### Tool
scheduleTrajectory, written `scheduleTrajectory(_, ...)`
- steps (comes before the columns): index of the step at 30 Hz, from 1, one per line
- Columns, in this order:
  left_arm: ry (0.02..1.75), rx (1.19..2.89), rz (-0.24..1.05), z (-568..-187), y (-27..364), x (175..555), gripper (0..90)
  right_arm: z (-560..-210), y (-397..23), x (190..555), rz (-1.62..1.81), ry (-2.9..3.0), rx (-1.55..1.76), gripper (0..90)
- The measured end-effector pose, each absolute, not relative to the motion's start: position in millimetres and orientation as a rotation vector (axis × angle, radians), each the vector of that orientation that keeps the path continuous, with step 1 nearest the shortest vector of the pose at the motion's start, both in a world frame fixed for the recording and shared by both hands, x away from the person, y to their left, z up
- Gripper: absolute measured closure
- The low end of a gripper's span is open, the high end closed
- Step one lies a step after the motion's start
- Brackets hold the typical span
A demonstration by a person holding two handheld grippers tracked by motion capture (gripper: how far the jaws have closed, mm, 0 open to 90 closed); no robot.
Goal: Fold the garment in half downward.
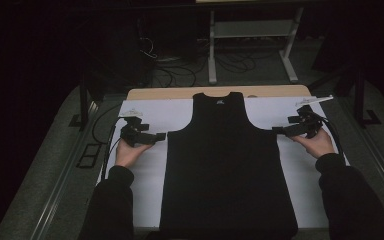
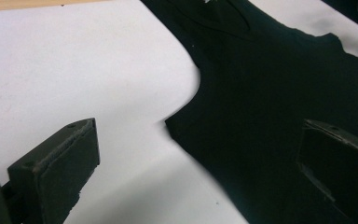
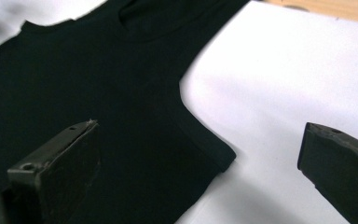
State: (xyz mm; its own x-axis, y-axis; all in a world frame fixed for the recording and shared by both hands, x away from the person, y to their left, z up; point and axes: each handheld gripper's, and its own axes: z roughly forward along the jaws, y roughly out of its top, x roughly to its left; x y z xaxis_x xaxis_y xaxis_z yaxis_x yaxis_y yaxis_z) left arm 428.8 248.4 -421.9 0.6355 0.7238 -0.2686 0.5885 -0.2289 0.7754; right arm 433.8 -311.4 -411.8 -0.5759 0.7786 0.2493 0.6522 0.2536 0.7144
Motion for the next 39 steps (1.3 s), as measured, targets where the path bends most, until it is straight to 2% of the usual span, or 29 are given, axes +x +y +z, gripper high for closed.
scheduleTrajectory(2,1.033,1.982,0.163,-420,244,434,0.0,-417,-309,435,1.196,2.375,1.364,0.0)
scheduleTrajectory(6,1.019,1.948,0.149,-417,241,436,0.0,-424,-306,436,1.187,2.383,1.365,0.0)
scheduleTrajectory(11,1.02,2.009,0.145,-419,235,441,0.0,-427,-304,437,1.173,2.399,1.358,0.0)
scheduleTrajectory(24,1.051,2.025,0.113,-437,225,452,0.0,-434,-303,440,1.174,2.412,1.368,0.3)
scheduleTrajectory(39,1.068,2.025,0.085,-451,210,454,6.5,-442,-304,444,1.137,2.421,1.404,17.6)
